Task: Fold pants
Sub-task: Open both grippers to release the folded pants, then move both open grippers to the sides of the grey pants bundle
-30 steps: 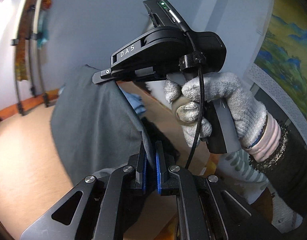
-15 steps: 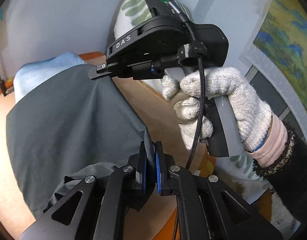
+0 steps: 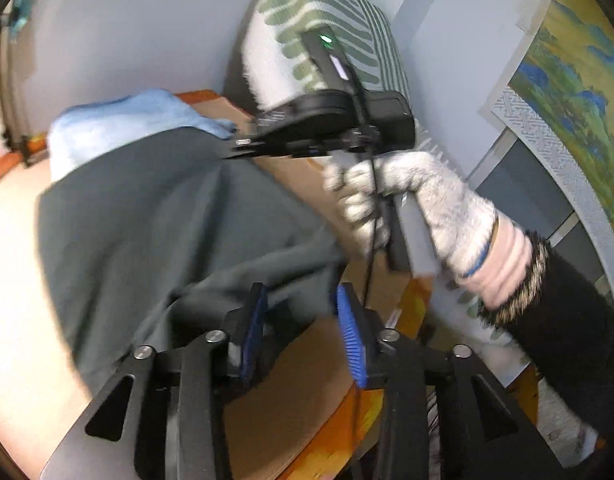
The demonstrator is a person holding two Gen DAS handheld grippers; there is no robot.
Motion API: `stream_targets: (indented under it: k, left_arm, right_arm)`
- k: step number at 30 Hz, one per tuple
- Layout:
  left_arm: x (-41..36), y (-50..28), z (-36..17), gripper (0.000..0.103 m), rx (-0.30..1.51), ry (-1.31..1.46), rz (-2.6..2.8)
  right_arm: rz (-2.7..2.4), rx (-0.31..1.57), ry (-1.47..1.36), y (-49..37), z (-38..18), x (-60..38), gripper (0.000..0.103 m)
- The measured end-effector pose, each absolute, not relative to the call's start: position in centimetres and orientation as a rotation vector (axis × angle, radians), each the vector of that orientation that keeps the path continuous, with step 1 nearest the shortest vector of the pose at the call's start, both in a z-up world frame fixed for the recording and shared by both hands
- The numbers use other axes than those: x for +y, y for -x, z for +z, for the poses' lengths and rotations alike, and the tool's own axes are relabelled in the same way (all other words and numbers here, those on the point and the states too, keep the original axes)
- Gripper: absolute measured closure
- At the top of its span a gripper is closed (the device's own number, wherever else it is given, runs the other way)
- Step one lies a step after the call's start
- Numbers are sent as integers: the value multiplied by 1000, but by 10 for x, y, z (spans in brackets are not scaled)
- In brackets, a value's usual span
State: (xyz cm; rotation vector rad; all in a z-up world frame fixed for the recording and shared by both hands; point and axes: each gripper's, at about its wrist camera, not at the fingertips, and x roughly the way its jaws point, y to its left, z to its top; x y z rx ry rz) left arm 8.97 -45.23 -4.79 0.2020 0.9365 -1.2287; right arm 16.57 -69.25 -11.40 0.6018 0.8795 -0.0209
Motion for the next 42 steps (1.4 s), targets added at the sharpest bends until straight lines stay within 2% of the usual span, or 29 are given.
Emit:
stream_targets:
  k: [3, 5, 9, 10, 11, 18, 20, 21, 25, 28, 30, 31, 33, 35, 38, 40, 42]
  left_arm:
    - [-418, -95, -51, 67, 922, -217, -1168]
    - [-398, -99, -53, 67, 906, -227, -1130]
    - [-368, -104, -61, 67, 878, -242, -1051]
    - [-362, -108, -64, 67, 886, -227, -1043]
    - [-358, -111, -67, 67, 892, -215, -1035]
    - [-353, -130, -85, 67, 925, -161, -1000]
    - [-357, -129, -92, 67, 952, -159, -1007]
    - [-360, -126, -96, 67, 961, -174, -1009]
    - [-364, -113, -109, 67, 997, -230, -1024]
    - [-368, -106, -117, 67, 1026, -255, -1043]
    - [-368, -101, -119, 67, 1037, -274, -1049]
    - [-367, -101, -118, 67, 1036, -274, -1049]
    - [-362, -106, -112, 67, 1022, -246, -1038]
    - [-357, -118, -104, 66, 1017, -188, -1021]
    - [-354, -141, -98, 54, 1007, -130, -960]
    - [-353, -157, -97, 53, 1021, -88, -939]
    - [-354, -172, -99, 52, 1040, -52, -915]
  right_arm:
    - [-65, 871, -577, -156, -109, -697, 90]
    - [-54, 855, -589, -142, -102, -701, 79]
    - [-18, 853, -628, -107, -88, -695, 73]
    - [-6, 853, -643, -98, -86, -691, 63]
    - [9, 852, -653, -88, -84, -686, 61]
    - [9, 1008, -632, -58, -106, -654, 60]
    - [5, 1049, -593, -54, -116, -648, 73]
    - [-9, 1061, -564, -53, -120, -647, 76]
    - [-136, 1109, -463, -49, -129, -655, 77]
    - [-111, 1069, -482, -43, -120, -659, 76]
    - [-105, 1037, -465, -41, -112, -657, 69]
    - [-110, 1016, -447, -40, -107, -656, 61]
    - [-109, 973, -449, -40, -98, -658, 58]
    - [-77, 922, -492, -42, -92, -664, 43]
    - [-51, 876, -530, -54, -90, -667, 28]
    - [-14, 889, -566, -71, -96, -667, 22]
    - [18, 922, -592, -85, -104, -665, 20]
